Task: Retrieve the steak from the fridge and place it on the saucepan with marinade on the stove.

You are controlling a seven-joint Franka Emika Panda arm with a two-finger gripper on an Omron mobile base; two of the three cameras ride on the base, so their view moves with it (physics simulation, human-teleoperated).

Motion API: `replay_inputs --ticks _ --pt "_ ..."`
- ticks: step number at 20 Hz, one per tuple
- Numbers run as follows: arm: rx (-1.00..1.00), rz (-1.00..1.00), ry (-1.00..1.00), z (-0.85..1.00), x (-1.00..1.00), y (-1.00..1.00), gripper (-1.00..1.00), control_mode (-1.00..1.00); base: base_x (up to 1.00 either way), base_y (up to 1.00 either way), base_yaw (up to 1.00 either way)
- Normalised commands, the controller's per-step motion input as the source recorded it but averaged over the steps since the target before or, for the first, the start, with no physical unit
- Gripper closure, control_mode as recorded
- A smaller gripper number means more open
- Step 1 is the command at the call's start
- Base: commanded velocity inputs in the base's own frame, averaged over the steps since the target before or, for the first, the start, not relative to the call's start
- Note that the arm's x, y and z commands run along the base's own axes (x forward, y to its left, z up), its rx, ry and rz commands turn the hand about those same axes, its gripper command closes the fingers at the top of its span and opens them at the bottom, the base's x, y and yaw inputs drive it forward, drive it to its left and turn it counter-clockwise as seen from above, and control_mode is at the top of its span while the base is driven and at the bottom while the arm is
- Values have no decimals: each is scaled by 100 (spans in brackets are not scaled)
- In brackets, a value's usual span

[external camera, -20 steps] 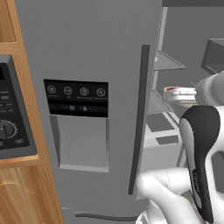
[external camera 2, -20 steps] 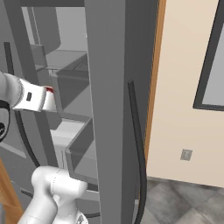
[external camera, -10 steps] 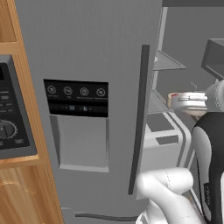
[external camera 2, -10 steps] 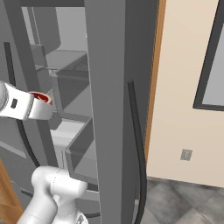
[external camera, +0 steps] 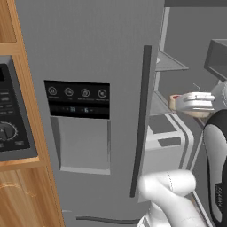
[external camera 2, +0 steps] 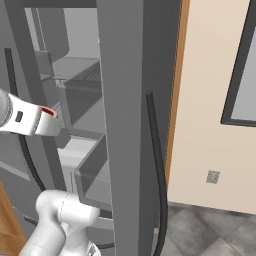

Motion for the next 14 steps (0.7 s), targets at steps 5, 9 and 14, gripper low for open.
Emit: replay_inputs --ticks 5,9,14 --pt "-8 0 0 0 -13 2 100 -100 0 0 0" --pt "-4 0 4 0 -9 0 100 -100 0 0 0" --pt "-1 0 8 0 -4 2 100 -100 0 0 0"
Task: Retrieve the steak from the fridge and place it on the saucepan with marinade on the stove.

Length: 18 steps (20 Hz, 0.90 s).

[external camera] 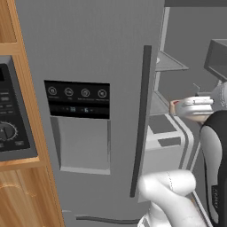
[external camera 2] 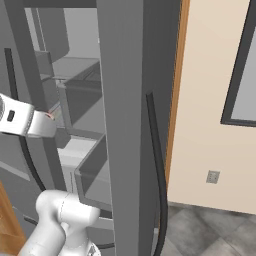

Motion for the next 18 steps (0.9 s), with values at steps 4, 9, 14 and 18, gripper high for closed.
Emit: replay_inputs --ticks 4,9,14,18 --pt "0 0 2 0 -7 0 100 100 -55 0 1" --pt "0 0 0 0 0 0 100 100 -100 0 3" --pt "0 0 0 0 0 0 100 100 -100 30 21" --pt "0 0 0 0 0 0 100 100 -77 52 73"
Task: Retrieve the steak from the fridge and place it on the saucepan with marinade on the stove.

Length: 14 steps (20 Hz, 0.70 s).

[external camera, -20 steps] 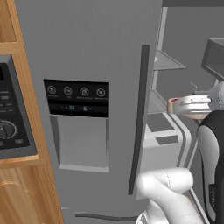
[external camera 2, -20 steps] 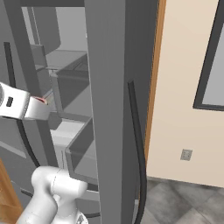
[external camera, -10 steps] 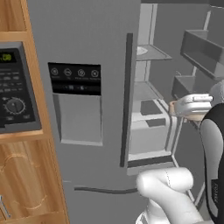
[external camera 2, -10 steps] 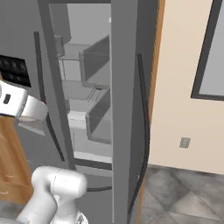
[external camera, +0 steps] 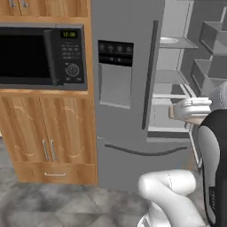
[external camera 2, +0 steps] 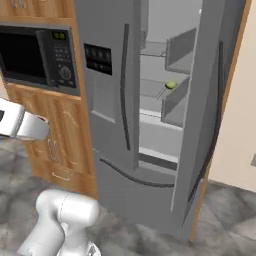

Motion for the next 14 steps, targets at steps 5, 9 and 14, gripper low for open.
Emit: replay_inputs --ticks 5,9,14 --pt "0 0 0 0 0 0 100 100 -19 21 99" --pt "0 0 0 0 0 0 100 100 -14 9 100" --pt "0 0 0 0 0 0 100 100 -13 6 100"
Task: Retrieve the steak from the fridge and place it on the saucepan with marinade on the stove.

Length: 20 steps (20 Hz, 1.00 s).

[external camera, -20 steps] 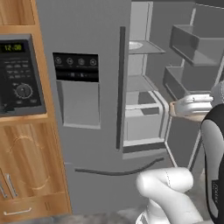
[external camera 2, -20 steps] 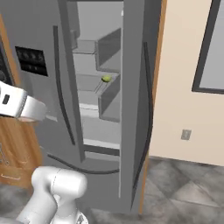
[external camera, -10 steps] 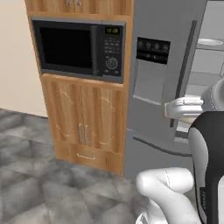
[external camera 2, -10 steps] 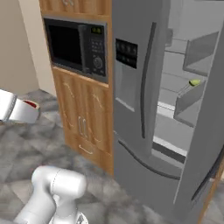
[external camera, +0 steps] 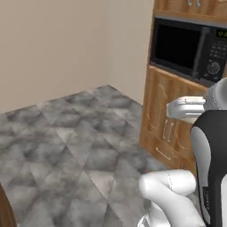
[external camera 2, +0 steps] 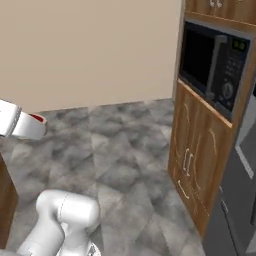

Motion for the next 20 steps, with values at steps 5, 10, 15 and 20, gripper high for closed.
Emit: replay_inputs --ticks 5,10,15,20 --pt "0 0 0 0 0 0 100 100 -13 10 100" --pt "0 0 0 0 0 0 100 100 -16 39 98" --pt "0 0 0 0 0 0 100 100 -16 91 22" --pt "0 0 0 0 0 0 100 100 28 100 -13"
